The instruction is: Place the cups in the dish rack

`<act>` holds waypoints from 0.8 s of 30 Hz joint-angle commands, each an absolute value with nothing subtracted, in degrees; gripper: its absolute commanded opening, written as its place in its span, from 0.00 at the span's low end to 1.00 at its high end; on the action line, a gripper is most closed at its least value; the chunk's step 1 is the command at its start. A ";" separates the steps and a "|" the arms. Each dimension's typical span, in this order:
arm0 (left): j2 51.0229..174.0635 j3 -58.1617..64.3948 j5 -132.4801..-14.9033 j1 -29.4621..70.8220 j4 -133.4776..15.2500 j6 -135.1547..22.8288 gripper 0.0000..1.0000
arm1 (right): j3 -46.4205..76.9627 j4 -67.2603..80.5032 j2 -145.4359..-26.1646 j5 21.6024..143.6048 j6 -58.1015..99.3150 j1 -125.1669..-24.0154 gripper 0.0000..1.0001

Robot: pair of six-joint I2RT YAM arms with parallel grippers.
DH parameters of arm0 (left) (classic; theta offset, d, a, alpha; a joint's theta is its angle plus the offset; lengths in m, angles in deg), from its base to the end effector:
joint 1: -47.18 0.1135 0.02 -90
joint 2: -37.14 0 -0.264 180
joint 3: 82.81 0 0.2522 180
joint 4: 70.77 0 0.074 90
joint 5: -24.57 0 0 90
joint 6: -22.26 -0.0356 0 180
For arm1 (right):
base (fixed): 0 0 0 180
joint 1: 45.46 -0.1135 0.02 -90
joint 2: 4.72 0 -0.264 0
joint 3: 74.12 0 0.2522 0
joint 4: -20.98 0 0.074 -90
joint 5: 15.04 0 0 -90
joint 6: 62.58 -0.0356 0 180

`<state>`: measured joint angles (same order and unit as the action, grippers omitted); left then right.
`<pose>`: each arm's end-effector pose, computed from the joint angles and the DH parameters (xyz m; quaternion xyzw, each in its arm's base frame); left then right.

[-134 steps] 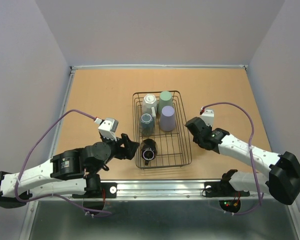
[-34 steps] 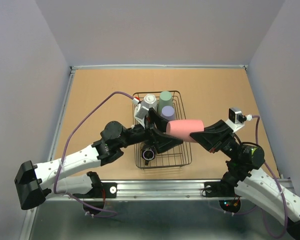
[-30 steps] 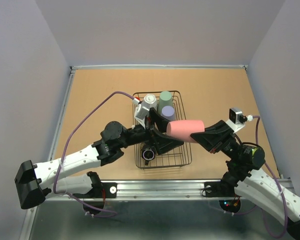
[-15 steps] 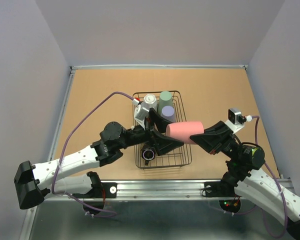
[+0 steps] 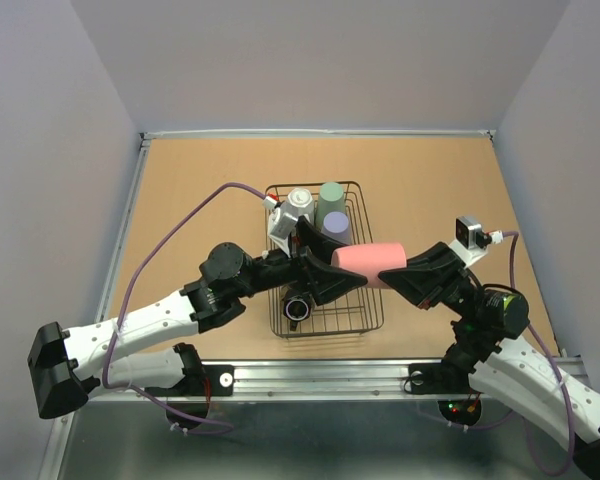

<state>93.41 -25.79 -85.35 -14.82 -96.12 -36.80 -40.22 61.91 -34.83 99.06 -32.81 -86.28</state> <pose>0.0936 -0.2018 0.3836 0.2809 0.4629 -0.6689 0.5092 0.0805 0.0888 0.3375 -0.1265 0.4036 0.7478 0.5118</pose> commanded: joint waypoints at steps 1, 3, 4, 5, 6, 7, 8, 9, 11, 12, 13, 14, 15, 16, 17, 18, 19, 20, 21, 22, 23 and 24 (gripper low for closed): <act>90.75 -23.00 -84.34 -15.31 -99.82 -37.94 0.00 | -40.85 60.14 -34.96 100.80 -31.56 -86.16 0.12; 89.52 -22.91 -83.28 -15.31 -98.06 -38.65 0.00 | -40.41 58.03 -34.34 100.11 -30.85 -86.16 0.34; 89.00 -22.74 -81.71 -15.31 -95.18 -39.09 0.00 | -40.24 55.06 -33.82 99.66 -29.81 -86.16 0.46; 88.47 -22.56 -80.82 -15.31 -93.59 -39.70 0.00 | -39.71 53.03 -33.20 98.96 -29.10 -86.16 0.78; 87.42 -22.04 -79.94 -15.31 -92.01 -40.66 0.00 | -39.36 50.75 -31.37 96.87 -27.53 -86.16 0.91; 86.89 -21.60 -78.19 -15.31 -88.34 -41.37 0.00 | -39.01 44.98 -30.31 95.46 -26.64 -86.16 1.00; 86.10 -20.90 -77.13 -15.31 -86.39 -41.81 0.00 | -38.66 42.05 -28.99 93.61 -25.76 -86.16 1.00; 85.74 -20.45 -75.21 -15.22 -82.54 -43.12 0.00 | -37.87 39.15 -26.45 89.77 -24.27 -86.16 1.00; 85.65 -18.27 -73.44 -15.22 -78.30 -44.36 0.00 | -36.29 29.31 -21.89 83.10 -22.77 -86.16 1.00; 85.91 -17.21 -72.56 -15.05 -75.93 -45.06 0.00 | -35.76 26.15 -20.29 80.96 -22.24 -86.16 1.00; 86.53 -15.28 -71.07 -14.96 -71.47 -46.28 0.00 | -34.54 20.81 -18.80 76.76 -20.76 -86.16 1.00; 86.53 -15.26 -70.45 -14.96 -69.42 -46.82 0.00 | -34.52 18.06 -17.48 76.72 -20.22 -86.16 1.00; 87.49 -13.35 -69.83 -14.87 -67.31 -47.35 0.00 | -33.83 15.77 -16.16 73.07 -19.52 -86.16 1.00; 88.11 -12.29 -68.95 -14.70 -63.12 -48.40 0.00 | -32.34 11.22 -14.06 71.55 -18.47 -86.16 1.00; 89.85 -10.27 -68.86 -14.43 -61.07 -48.84 0.00 | -31.37 8.82 -13.25 69.71 -18.11 -86.16 1.00; 90.92 -9.21 -68.60 -14.08 -58.88 -49.19 0.00 | -30.32 7.49 -12.72 66.47 -17.41 -86.16 1.00; 92.06 -8.07 -68.51 -13.99 -54.59 -49.81 0.00 | -28.22 4.09 -12.54 64.87 -16.97 -86.16 1.00; 94.68 -5.88 -68.51 -13.99 -52.46 -50.51 0.00 | -26.89 -0.30 -12.63 63.38 -16.79 -86.16 1.00; 96.10 -4.82 -68.33 -13.82 -50.35 -50.86 0.00 | -25.92 -2.17 -12.89 60.92 -16.44 -86.16 1.00; 97.42 -3.76 -67.81 -13.90 -46.42 -50.95 0.00 | -24.95 -3.84 -13.24 60.03 -15.74 -86.16 1.00; 98.65 -3.05 -67.72 -13.82 -44.90 -51.04 0.00 | -23.03 -6.90 -13.94 59.15 -15.65 -86.16 1.00; 101.01 -2.09 -67.80 -13.82 -43.40 -50.78 0.00 | -22.40 -8.24 -14.12 57.58 -15.56 -86.16 1.00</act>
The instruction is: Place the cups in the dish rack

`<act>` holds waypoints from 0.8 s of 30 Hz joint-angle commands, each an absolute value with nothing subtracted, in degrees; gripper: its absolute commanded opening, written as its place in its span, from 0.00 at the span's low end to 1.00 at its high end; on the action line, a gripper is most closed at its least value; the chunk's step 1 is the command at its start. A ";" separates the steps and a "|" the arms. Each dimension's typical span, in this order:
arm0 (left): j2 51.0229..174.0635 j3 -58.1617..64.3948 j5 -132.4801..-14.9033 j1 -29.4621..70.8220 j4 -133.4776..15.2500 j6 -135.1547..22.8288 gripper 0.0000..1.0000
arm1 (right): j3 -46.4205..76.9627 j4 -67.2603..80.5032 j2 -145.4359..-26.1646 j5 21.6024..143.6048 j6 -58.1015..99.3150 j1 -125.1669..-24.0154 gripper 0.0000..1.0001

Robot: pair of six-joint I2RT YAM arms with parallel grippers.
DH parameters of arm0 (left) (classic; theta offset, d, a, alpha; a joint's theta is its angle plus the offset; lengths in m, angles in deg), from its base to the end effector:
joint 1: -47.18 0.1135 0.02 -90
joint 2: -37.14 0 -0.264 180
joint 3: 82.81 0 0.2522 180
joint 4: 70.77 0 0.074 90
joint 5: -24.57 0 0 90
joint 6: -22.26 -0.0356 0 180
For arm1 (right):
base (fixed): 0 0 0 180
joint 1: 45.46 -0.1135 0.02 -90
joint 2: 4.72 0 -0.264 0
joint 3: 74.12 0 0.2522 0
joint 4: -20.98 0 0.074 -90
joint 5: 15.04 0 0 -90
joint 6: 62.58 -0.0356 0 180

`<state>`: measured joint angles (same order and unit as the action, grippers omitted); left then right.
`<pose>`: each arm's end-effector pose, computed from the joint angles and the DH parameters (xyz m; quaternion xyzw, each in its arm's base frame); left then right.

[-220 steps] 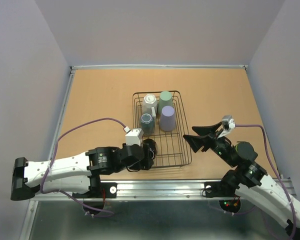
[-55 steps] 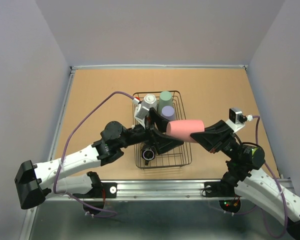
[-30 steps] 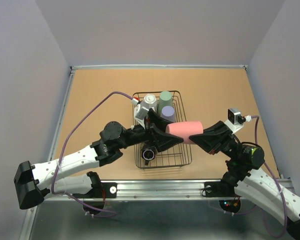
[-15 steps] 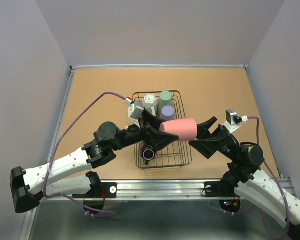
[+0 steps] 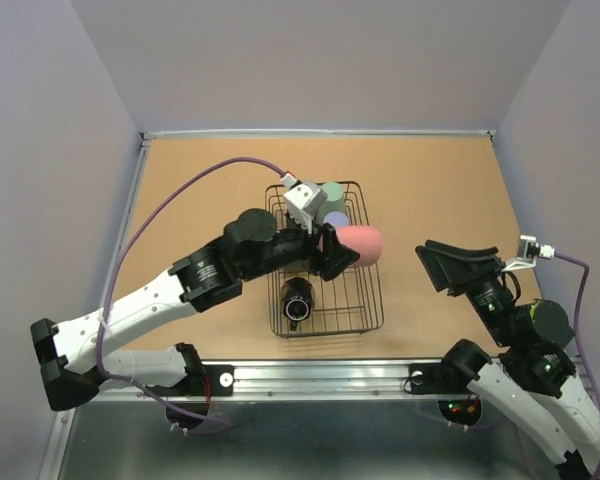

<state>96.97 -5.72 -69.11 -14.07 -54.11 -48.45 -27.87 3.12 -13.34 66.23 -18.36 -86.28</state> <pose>0.1123 -0.2095 0.4177 0.2730 0.6483 -0.4764 0.5275 0.0500 0.0361 0.3440 0.0870 0.5703 0.5275 0.6236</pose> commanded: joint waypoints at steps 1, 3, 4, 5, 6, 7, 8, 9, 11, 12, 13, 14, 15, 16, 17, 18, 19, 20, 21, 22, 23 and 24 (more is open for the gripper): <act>101.99 -1.73 -67.89 -13.82 -41.21 -50.61 0.00 | -21.79 -10.08 -14.30 57.04 -15.73 -86.16 1.00; 104.27 -1.90 -68.94 -13.90 -40.14 -50.25 0.00 | -21.25 -11.06 -14.30 56.33 -15.73 -86.16 1.00; 104.81 -2.17 -70.16 -13.82 -39.35 -50.34 0.00 | -21.34 -11.50 -14.21 56.33 -15.91 -86.16 1.00; 105.42 -2.52 -70.61 -13.82 -39.00 -50.25 0.00 | -21.34 -11.76 -14.04 56.24 -16.00 -86.16 1.00; 106.47 -2.61 -70.79 -13.82 -38.47 -50.34 0.00 | -21.60 -11.94 -13.77 56.24 -16.08 -86.16 1.00; 107.09 -2.43 -70.70 -13.82 -37.86 -50.34 0.00 | -21.78 -12.03 -13.77 56.24 -16.26 -86.16 1.00; 108.06 -2.61 -70.01 -13.90 -36.89 -50.25 0.00 | -21.95 -12.12 -13.69 56.42 -16.43 -86.16 1.00; 108.41 -2.61 -69.74 -13.90 -36.71 -50.34 0.00 | -22.22 -12.21 -13.60 56.50 -16.52 -86.16 1.00; 109.20 -2.61 -70.00 -13.90 -36.18 -50.34 0.00 | -22.39 -12.29 -13.51 56.50 -16.70 -86.16 1.00; 110.16 -2.78 -70.17 -13.82 -36.18 -50.43 0.00 | -22.39 -12.29 -13.60 56.59 -16.70 -86.16 1.00; 110.61 -2.61 -70.61 -13.90 -35.83 -50.52 0.00 | -22.48 -12.29 -13.60 56.51 -16.70 -86.07 1.00; 111.14 -2.69 -71.05 -13.82 -35.74 -50.86 0.00 | -22.40 -12.38 -13.60 56.59 -16.70 -86.16 1.00; 112.27 -2.52 -71.58 -13.82 -35.65 -51.04 0.00 | -22.31 -12.47 -13.68 56.42 -16.61 -86.16 1.00; 112.98 -2.43 -72.02 -13.82 -35.30 -51.22 0.00 | -22.39 -12.38 -13.68 56.50 -16.61 -86.16 1.00; 113.77 -2.17 -72.81 -13.90 -34.43 -51.48 0.00 | -22.39 -12.64 -13.77 56.42 -16.44 -86.16 1.00; 115.26 -2.08 -73.07 -13.82 -34.16 -51.74 0.00 | -22.31 -12.73 -13.86 56.50 -16.35 -86.16 1.00; 115.79 -2.25 -73.77 -13.90 -33.72 -51.92 0.00 | -22.31 -12.82 -13.86 56.51 -16.17 -86.16 1.00; 116.32 -2.43 -74.22 -13.90 -33.55 -52.18 0.00 | -22.31 -13.08 -13.86 56.42 -16.09 -86.16 1.00; 117.28 -2.69 -74.48 -13.99 -33.46 -52.36 0.00 | -22.31 -13.17 -13.86 56.42 -16.08 -86.16 1.00; 117.73 -2.96 -75.09 -14.08 -33.28 -52.45 0.00 | -22.39 -13.35 -13.86 56.24 -16.00 -86.16 1.00; 118.25 -3.13 -75.71 -14.08 -33.19 -52.54 0.00 | -22.39 -13.44 -13.86 56.15 -16.00 -86.16 1.00; 118.26 -3.22 -76.15 -14.25 -33.28 -52.71 0.00 | -22.48 -13.52 -13.86 56.07 -16.00 -86.16 1.00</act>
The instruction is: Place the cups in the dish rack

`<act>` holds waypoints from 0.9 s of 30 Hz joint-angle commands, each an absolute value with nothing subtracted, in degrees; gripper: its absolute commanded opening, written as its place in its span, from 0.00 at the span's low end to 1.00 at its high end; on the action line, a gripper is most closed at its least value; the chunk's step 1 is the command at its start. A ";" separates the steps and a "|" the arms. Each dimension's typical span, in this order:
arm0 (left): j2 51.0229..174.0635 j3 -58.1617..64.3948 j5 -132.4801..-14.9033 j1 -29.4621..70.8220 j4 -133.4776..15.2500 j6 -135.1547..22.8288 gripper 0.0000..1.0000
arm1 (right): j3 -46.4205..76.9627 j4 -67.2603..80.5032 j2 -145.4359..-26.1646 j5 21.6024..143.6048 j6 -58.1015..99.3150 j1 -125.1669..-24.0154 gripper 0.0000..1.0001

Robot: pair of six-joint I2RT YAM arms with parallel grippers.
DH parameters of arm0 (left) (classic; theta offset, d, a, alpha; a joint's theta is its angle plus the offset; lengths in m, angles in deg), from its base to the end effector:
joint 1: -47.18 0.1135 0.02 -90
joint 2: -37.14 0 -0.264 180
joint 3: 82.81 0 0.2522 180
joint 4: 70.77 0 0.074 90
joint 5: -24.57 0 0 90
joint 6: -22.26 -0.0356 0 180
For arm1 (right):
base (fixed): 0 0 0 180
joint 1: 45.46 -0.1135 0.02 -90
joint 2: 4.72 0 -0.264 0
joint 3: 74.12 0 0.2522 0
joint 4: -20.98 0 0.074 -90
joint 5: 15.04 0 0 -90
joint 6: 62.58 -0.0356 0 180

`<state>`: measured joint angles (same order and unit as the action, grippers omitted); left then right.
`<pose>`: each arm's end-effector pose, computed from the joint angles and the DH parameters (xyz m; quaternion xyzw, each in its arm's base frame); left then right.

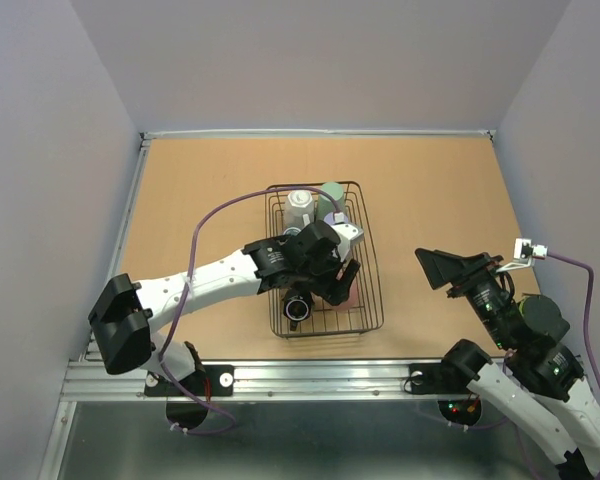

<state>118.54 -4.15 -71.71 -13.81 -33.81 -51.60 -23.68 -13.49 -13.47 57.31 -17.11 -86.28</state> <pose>0.1501 -0.2788 0.2926 0.3663 0.8266 -0.3033 0.3009 0.0483 0.0274 0.3350 0.1362 0.6493 0.4279 0.6138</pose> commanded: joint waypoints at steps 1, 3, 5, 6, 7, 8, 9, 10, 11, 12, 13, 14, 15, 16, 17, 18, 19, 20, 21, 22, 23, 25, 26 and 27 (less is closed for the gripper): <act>118.43 -3.31 -76.41 -14.26 -33.28 -52.89 0.00 | -22.40 -13.53 -13.77 55.98 -15.91 -86.16 1.00; 118.61 -3.40 -76.85 -14.52 -32.67 -53.15 0.00 | -22.57 -13.70 -13.86 55.89 -15.91 -86.16 1.00; 119.05 -3.31 -77.30 -14.87 -31.79 -53.77 0.00 | -22.57 -13.79 -13.95 55.72 -15.91 -86.16 1.00; 119.40 -3.14 -77.30 -15.05 -31.52 -53.86 0.00 | -22.66 -13.79 -14.12 55.71 -15.91 -86.16 1.00; 119.66 -2.96 -76.86 -15.13 -31.00 -54.03 0.00 | -22.66 -13.79 -14.21 55.71 -15.91 -86.16 1.00; 120.01 -2.70 -76.42 -15.31 -30.65 -54.03 0.00 | -22.66 -13.79 -14.39 55.71 -16.00 -86.16 1.00; 120.71 -2.26 -75.81 -15.57 -30.38 -54.03 0.00 | -22.74 -13.79 -14.21 55.63 -15.91 -86.16 1.00; 121.24 -1.91 -75.11 -15.75 -29.94 -54.03 0.00 | -23.01 -13.79 -14.39 55.71 -15.91 -86.24 1.00; 122.21 -1.47 -73.97 -16.01 -29.68 -53.77 0.03 | -23.10 -13.70 -14.39 55.63 -16.00 -86.16 1.00; 122.56 -1.20 -73.35 -16.27 -29.42 -53.59 0.06 | -23.18 -13.79 -14.30 55.63 -16.08 -86.16 1.00; 123.00 -1.03 -72.47 -16.36 -29.24 -53.16 0.15 | -23.36 -13.70 -14.39 55.80 -16.08 -86.16 1.00; 123.79 -0.85 -72.29 -16.63 -29.32 -53.07 0.19 | -23.36 -13.79 -14.39 55.72 -16.08 -86.16 1.00; 124.15 -0.68 -71.94 -16.98 -29.15 -52.89 0.23 | -23.36 -13.79 -14.30 55.80 -16.00 -86.16 1.00; 124.50 -0.41 -70.54 -17.76 -28.80 -52.63 0.29 | -23.36 -13.88 -14.21 55.89 -15.91 -86.16 1.00; 124.85 -0.24 -69.66 -18.29 -28.36 -52.28 0.30 | -23.27 -13.96 -14.21 55.80 -15.82 -86.16 1.00; 125.72 0.64 -68.61 -18.73 -27.75 -51.84 0.30 | -23.19 -13.96 -14.04 55.80 -15.73 -86.16 1.00; 126.34 1.34 -66.25 -19.70 -25.92 -50.79 0.30 | -23.10 -13.96 -14.04 55.72 -15.73 -86.16 1.00; 126.78 2.13 -65.96 -20.23 -25.03 -50.43 0.30 | -23.18 -14.05 -14.04 55.80 -15.73 -86.16 1.00; 127.83 3.44 -63.78 -20.75 -24.50 -50.08 0.32 | -23.36 -14.05 -14.12 55.80 -15.65 -86.16 1.00; 128.19 4.24 -62.54 -21.28 -23.45 -49.29 0.36 | -23.36 -14.05 -14.12 55.72 -15.82 -86.16 1.00; 128.54 4.77 -62.10 -22.07 -23.00 -49.02 0.39 | -23.54 -14.05 -14.12 55.71 -15.82 -86.16 1.00; 129.68 6.09 -60.87 -22.78 -22.21 -48.32 0.55 | -23.89 -14.05 -14.04 55.89 -16.08 -86.16 1.00; 129.86 6.27 -60.77 -22.96 -22.12 -48.23 0.63 | -23.98 -14.05 -14.04 55.89 -16.08 -86.16 1.00; 130.30 6.62 -60.69 -23.39 -22.12 -48.06 0.70 | -24.06 -14.05 -13.95 55.89 -16.08 -86.16 1.00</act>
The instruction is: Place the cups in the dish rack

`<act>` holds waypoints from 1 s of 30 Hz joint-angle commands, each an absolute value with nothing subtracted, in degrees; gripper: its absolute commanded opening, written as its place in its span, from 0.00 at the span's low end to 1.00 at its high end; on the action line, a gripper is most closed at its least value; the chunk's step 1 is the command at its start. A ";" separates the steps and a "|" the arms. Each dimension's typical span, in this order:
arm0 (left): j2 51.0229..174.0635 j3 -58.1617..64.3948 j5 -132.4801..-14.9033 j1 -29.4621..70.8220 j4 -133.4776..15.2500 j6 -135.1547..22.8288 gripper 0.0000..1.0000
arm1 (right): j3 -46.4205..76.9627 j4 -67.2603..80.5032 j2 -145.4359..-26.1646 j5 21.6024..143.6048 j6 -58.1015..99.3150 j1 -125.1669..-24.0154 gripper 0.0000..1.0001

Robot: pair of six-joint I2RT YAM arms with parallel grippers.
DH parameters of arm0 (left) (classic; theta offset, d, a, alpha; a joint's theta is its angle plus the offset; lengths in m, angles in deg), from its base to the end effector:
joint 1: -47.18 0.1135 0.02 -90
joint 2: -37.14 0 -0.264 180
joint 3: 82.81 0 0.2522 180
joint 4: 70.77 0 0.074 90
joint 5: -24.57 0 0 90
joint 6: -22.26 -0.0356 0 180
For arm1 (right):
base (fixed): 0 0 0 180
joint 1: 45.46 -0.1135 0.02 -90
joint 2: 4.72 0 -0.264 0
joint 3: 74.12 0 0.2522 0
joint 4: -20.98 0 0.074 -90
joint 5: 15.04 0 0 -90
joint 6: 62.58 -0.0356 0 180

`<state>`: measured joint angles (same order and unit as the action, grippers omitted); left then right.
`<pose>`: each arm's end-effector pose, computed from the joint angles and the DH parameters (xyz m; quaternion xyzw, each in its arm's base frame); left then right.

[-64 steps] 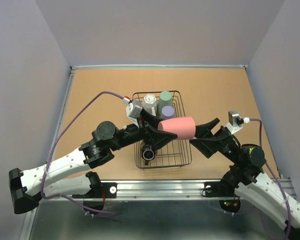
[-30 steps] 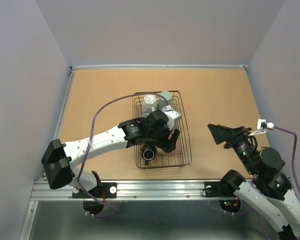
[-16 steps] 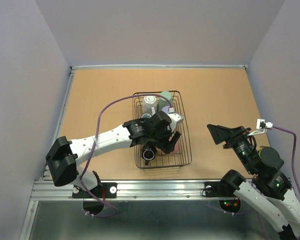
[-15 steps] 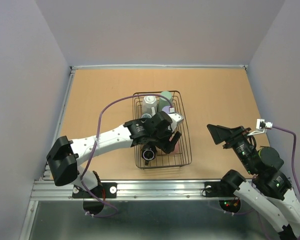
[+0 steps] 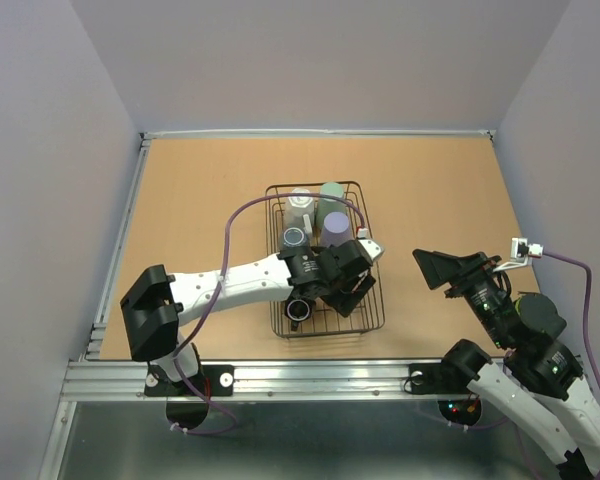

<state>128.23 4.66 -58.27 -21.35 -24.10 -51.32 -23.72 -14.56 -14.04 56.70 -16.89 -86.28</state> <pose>0.1310 -0.3209 0.2774 0.3933 0.8526 -0.1856 0.2897 0.0503 0.0288 0.3324 0.1376 0.6597 0.4160 0.6106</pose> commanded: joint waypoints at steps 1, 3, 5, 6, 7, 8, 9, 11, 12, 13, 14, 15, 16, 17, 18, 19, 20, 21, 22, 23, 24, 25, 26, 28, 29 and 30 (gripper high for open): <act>130.39 6.62 -60.60 -23.57 -22.20 -47.97 0.81 | -24.15 -13.97 -13.69 55.80 -16.08 -86.16 1.00; 130.56 6.80 -60.42 -24.01 -22.56 -47.44 0.91 | -24.33 -14.14 -13.51 55.80 -16.08 -86.16 1.00; 130.48 7.15 -60.25 -24.27 -22.82 -46.92 0.99 | -24.42 -14.31 -13.25 55.72 -16.00 -86.16 1.00; 130.56 7.41 -60.33 -24.45 -22.99 -46.74 0.99 | -24.33 -14.32 -13.24 55.80 -16.00 -86.16 1.00; 130.39 7.59 -60.16 -24.54 -22.91 -46.56 0.99 | -24.41 -14.32 -13.16 55.89 -16.00 -86.16 1.00; 130.30 7.85 -60.07 -24.63 -22.91 -46.30 0.99 | -24.50 -14.32 -13.24 55.89 -16.00 -86.16 1.00; 130.04 8.55 -59.81 -24.98 -22.91 -45.95 0.99 | -24.50 -14.49 -13.24 55.89 -16.00 -86.16 1.00; 129.69 9.34 -59.46 -25.24 -22.91 -45.68 0.99 | -24.77 -14.49 -13.24 55.89 -16.17 -86.16 1.00; 129.25 10.04 -59.37 -25.33 -22.82 -45.60 0.99 | -24.77 -14.49 -13.16 56.06 -16.17 -86.16 1.00; 129.07 10.40 -59.28 -25.42 -22.82 -45.25 0.99 | -24.77 -14.58 -13.16 56.07 -16.35 -86.16 1.00; 128.81 10.84 -58.50 -25.51 -22.21 -45.16 0.99 | -24.85 -14.58 -13.07 56.15 -16.26 -86.16 1.00; 128.46 11.19 -58.05 -25.59 -21.86 -44.89 0.99 | -24.86 -14.58 -13.07 56.07 -16.26 -86.16 1.00; 128.11 12.06 -57.00 -25.68 -21.07 -44.54 0.99 | -24.77 -14.58 -12.98 56.07 -16.26 -86.16 1.00; 127.67 12.42 -56.65 -25.68 -20.98 -44.37 0.99 | -24.77 -14.67 -12.89 56.15 -16.26 -86.16 1.00; 126.62 13.03 -56.38 -25.68 -20.97 -44.28 0.99 | -24.85 -14.67 -12.98 56.15 -16.26 -86.16 1.00; 126.09 13.30 -56.03 -25.68 -20.97 -44.10 0.99 | -24.86 -14.67 -12.89 56.15 -16.26 -86.16 1.00; 125.56 13.56 -55.85 -25.68 -21.06 -43.93 0.99 | -24.94 -14.67 -12.98 56.15 -16.35 -86.16 1.00; 124.42 14.26 -55.68 -25.68 -21.06 -43.75 0.99 | -25.03 -14.75 -12.89 56.07 -16.35 -86.16 1.00; 123.98 14.62 -55.50 -25.68 -20.98 -43.57 0.99 | -25.12 -14.76 -12.98 56.15 -16.44 -86.16 1.00; 123.45 14.88 -55.32 -25.68 -20.89 -43.49 0.99 | -25.12 -14.76 -13.07 56.24 -16.52 -86.16 1.00; 123.01 15.14 -55.32 -25.68 -20.63 -43.40 0.99 | -25.21 -14.67 -13.16 56.24 -16.52 -86.16 1.00; 122.31 15.67 -55.24 -25.68 -20.36 -43.40 0.99 | -25.12 -14.75 -13.07 56.33 -16.52 -86.16 1.00; 121.69 16.02 -54.89 -25.68 -19.66 -43.31 0.99 | -25.12 -14.67 -13.16 56.24 -16.52 -86.16 1.00; 121.16 16.29 -53.92 -25.68 -18.61 -43.13 0.99 | -24.94 -14.76 -13.07 56.15 -16.44 -86.16 1.00; 120.81 16.20 -53.57 -25.68 -18.43 -42.96 0.99 | -24.94 -14.76 -13.07 56.24 -16.44 -86.16 1.00; 120.37 16.20 -53.22 -25.68 -18.34 -42.87 0.99 | -24.86 -14.76 -13.07 56.15 -16.44 -86.16 1.00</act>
